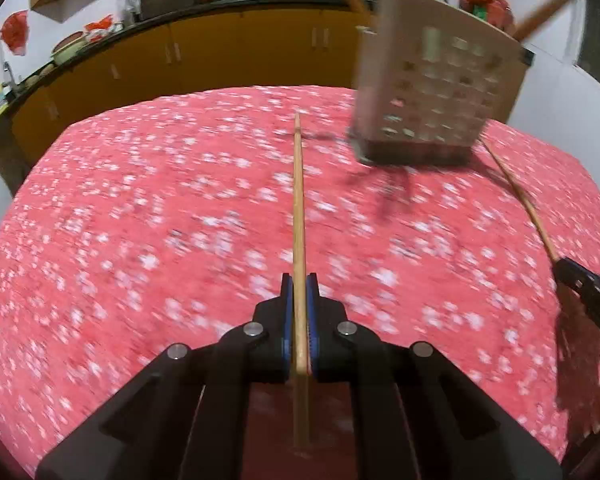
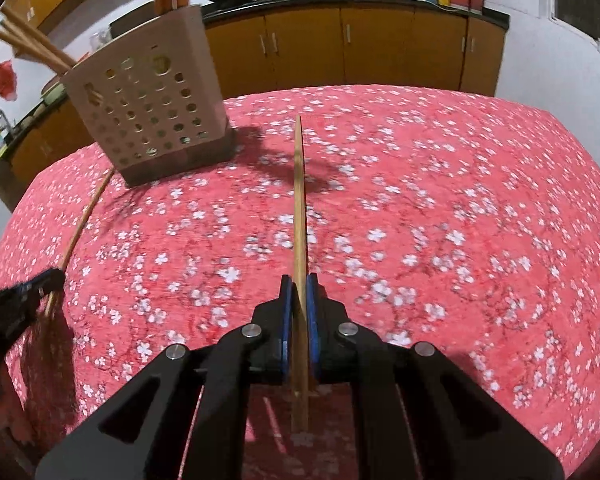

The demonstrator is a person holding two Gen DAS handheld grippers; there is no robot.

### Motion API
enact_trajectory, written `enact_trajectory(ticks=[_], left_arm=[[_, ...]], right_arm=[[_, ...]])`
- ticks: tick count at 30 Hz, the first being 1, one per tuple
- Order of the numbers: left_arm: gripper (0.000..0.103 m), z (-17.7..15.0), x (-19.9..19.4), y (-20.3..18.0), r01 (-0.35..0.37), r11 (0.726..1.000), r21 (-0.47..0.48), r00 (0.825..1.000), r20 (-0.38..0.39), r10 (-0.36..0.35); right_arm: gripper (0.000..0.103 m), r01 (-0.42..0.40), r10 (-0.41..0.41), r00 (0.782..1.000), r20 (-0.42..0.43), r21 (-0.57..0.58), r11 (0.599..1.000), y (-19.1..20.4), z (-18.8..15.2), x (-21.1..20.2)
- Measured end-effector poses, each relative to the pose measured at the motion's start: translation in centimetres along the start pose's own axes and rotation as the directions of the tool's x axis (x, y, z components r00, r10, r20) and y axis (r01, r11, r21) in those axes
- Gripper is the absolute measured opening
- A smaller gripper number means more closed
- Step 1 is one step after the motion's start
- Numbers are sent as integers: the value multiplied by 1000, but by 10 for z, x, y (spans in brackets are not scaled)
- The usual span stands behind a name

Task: Organize utensils
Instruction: 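Grasp the last chopstick with the right tool while the left tool grasps another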

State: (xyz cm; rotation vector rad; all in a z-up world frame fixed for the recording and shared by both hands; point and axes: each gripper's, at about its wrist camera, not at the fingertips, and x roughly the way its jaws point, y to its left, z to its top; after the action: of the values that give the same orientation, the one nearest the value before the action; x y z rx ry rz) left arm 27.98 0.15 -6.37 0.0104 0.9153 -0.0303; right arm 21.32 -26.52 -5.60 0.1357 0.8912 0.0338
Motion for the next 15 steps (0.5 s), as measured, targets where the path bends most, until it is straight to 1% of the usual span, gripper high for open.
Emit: enact_trajectory(ticks=[1, 5, 8, 11, 15], left_arm=[[8, 3, 2, 6, -12, 1000, -8, 1000, 0, 12], [9, 9, 7, 21, -24, 999, -27, 1000, 8, 24], [10, 10, 8, 27, -22, 999, -32, 1000, 21, 22], [10, 11, 9, 27, -23, 999, -26, 999, 25, 24], [11, 10, 6, 31, -6, 999, -37, 1000, 26, 7]], right_arm=[[8, 0, 0, 1000, 1, -7, 1000, 3, 1, 2], [8, 20, -20, 1000, 12, -40, 999, 8, 5, 10], [8, 39, -37, 999, 23, -56, 998, 10, 8, 14], [8, 38, -37, 999, 22, -57, 998, 11, 10, 19], [9, 35, -34, 999, 23, -55, 998, 9, 10, 19]])
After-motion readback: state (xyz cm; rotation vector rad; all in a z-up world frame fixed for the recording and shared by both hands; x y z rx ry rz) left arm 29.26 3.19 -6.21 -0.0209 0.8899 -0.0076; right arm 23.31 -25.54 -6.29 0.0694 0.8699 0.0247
